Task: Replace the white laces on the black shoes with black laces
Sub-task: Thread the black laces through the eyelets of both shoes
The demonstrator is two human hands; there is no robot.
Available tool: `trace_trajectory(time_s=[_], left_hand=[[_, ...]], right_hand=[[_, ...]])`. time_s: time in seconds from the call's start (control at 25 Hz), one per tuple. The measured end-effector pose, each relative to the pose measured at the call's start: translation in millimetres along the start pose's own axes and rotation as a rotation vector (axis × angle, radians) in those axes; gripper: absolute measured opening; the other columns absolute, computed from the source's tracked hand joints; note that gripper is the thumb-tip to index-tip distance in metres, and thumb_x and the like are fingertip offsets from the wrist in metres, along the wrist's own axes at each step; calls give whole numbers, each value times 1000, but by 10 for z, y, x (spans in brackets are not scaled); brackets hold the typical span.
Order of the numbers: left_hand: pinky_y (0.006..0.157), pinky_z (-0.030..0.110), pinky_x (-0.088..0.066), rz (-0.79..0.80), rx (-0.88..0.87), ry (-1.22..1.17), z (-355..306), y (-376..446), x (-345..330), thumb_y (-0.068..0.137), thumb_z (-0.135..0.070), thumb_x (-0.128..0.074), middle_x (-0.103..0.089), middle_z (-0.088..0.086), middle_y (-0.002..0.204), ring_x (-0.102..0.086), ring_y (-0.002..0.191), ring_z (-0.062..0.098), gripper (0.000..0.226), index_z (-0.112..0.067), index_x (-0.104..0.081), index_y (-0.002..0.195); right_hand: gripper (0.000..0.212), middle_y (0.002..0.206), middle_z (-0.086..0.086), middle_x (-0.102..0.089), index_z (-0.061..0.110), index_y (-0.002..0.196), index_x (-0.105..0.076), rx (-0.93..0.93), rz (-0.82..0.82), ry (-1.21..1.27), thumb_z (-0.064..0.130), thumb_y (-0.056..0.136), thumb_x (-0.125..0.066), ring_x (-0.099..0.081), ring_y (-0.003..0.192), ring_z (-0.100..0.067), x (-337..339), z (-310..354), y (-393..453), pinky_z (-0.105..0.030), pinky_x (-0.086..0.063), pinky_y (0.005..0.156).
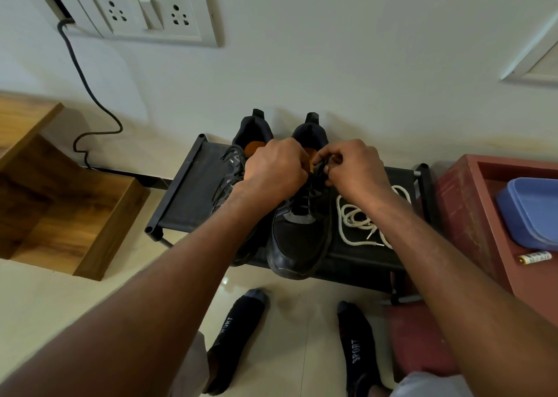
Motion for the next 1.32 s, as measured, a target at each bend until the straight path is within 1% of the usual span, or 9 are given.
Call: trace_trajectory(time_s=[0.16, 0.28, 0.36, 0.44, 0.64, 0.76, 1.0, 1.16, 1.32], left_hand=[[73, 39, -59, 38, -29, -32, 12, 11, 9, 91, -20, -71, -74, -1, 97, -69, 85, 25, 18, -34, -80, 98], [67, 37, -59, -22, 8, -54, 2, -25, 14, 87, -19, -69, -74, -2, 92, -68, 76, 24, 18, -32, -80, 93], [62, 34, -52, -63, 25, -22, -24, -41, 26, 87, -19, -67, -73, -1, 93, -65, 74, 24, 19, -29, -80, 97], [63, 35, -47, -52, -7, 56, -73, -44, 28, 91, -20, -67, -71, 2, 95, -62, 75, 26, 18, -27, -79, 103], [68, 35, -45, -67, -49, 47, -63, -46, 54, 94, -21, -69, -73, 0, 104, -63, 82, 26, 22, -35, -79, 108], [69, 36, -48, -39, -50, -2, -67, -32, 2, 94, -22, -69, -74, 0, 105, -67, 90, 29, 22, -35, -79, 109], [65, 33, -40, -7, -170, 162, -95, -7, 102, 94, -20, -70, -73, 0, 106, -55, 78, 22, 27, -38, -79, 112], [63, 32, -43, -15, -163, 75, -85, -30, 27, 92, -15, -69, -73, -2, 93, -66, 82, 25, 27, -35, -80, 105], [57, 28, -38, 3, -144, 49, -59, 3, 54, 91, -14, -70, -69, -6, 90, -63, 79, 22, 26, -35, -80, 104]], right_hand=[[38, 94, 2, -74, 34, 88, -77, 5, -13, -7, 0, 96, -63, -73, 78, -17, -5, 10, -12, -42, -64, 75], [34, 87, 4, -73, 32, 91, -78, 8, -1, 4, 0, 94, -67, -73, 77, -15, -2, 3, -8, -41, -63, 75], [27, 80, 8, -69, 32, 93, -77, 6, 41, 11, 4, 91, -74, -70, 79, -13, 0, 9, -11, -34, -59, 73], [25, 77, 10, -64, 32, 96, -76, 6, 64, 1, 8, 89, -78, -67, 82, -14, -3, 17, -20, -29, -51, 72], [26, 89, 3, -75, 30, 96, -80, -33, 40, 87, 5, 90, -76, -74, 83, -17, -11, -54, 18, -43, -63, 84], [27, 88, 3, -76, 30, 95, -81, -44, 18, 92, 4, 90, -75, -75, 78, -14, 3, -79, 24, -42, -64, 82], [26, 94, 3, -76, 31, 95, -79, -44, 26, 87, 6, 91, -75, -74, 84, -17, -7, -59, 17, -43, -63, 85], [28, 99, 1, -76, 30, 96, -80, -54, 5, 84, 3, 92, -73, -74, 87, -19, -2, -68, 13, -43, -63, 85], [26, 92, 4, -77, 28, 96, -80, -57, 3, 108, 3, 92, -75, -75, 76, -12, 22, -66, 4, -39, -64, 82]])
Point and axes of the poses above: each hand's wrist, its own y-axis towards the middle knuckle, its own x-axis out of the back of the hand, z = x × y, the point moved 5 cm from there along y, towards the middle knuckle
